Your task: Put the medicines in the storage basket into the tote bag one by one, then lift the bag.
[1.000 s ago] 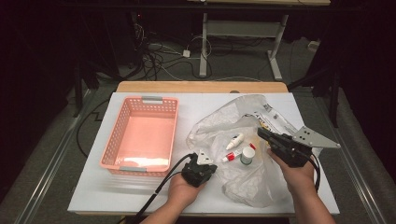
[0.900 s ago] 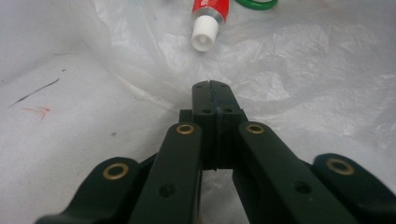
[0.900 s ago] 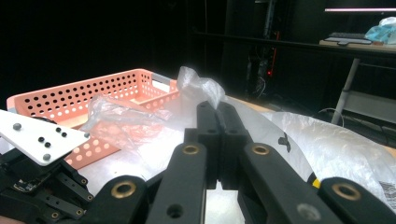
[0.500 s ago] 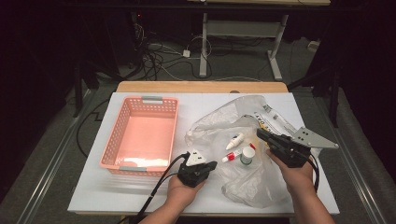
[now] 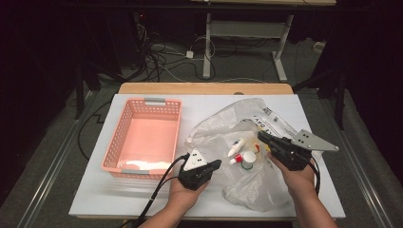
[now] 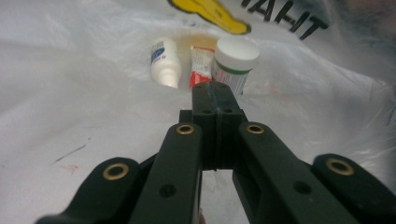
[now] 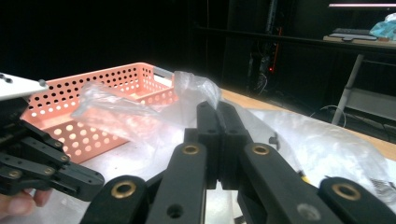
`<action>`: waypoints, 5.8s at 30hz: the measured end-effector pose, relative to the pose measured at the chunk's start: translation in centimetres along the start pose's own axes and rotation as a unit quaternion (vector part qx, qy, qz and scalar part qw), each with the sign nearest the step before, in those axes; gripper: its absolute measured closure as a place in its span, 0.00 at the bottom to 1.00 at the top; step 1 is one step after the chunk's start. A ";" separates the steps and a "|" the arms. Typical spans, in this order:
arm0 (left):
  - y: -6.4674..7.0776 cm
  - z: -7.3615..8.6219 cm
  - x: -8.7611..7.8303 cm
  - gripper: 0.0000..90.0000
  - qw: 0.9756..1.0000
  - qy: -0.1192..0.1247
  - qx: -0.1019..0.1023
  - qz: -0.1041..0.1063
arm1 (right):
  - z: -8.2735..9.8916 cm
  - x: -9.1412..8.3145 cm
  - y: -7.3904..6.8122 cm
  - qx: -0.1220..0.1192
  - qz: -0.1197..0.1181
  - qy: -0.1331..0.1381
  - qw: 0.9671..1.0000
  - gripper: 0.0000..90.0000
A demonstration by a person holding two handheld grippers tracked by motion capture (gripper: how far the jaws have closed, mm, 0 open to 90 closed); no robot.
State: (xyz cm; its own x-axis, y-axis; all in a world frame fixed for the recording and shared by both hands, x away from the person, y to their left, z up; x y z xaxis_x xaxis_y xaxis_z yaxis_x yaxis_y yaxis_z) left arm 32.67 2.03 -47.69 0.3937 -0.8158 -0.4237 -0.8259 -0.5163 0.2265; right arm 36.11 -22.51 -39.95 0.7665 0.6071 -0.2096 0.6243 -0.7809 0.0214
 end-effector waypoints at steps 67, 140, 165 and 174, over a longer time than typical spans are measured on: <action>-0.9 -17.3 -4.4 0.98 0.973 0.191 0.105 -0.077 | -8.6 -0.2 2.4 -0.013 0.095 0.134 0.986 1.00; -2.3 -10.2 -11.8 0.48 0.979 0.167 0.037 -0.114 | -8.4 0.1 6.5 -0.005 0.149 0.095 0.984 1.00; -0.1 -3.2 -5.8 0.05 0.996 0.060 0.016 -0.069 | -8.7 -3.3 5.9 -0.023 0.136 0.113 0.984 0.96; 0.8 -2.0 -3.5 0.00 0.998 0.030 0.023 -0.054 | -7.6 -5.3 5.0 -0.021 0.113 0.114 0.987 0.82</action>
State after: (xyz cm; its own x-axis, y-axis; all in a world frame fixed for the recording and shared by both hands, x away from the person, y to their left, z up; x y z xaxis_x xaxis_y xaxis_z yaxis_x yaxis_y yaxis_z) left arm 31.43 4.00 -44.30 0.5039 -0.7709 -0.3898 -0.7947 -0.5905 0.1405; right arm 36.35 -28.51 -31.26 0.8975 0.4400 0.0303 0.4364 -0.8958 0.0837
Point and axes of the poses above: each handheld gripper's, and its own axes: x roughly forward along the jaws, z roughly out of its underside, y roughly to its right, the point moved 4 cm from there along x, roughly forward along the jaws, and after that the axes turned 6 degrees about z, right-handed, at the moved point
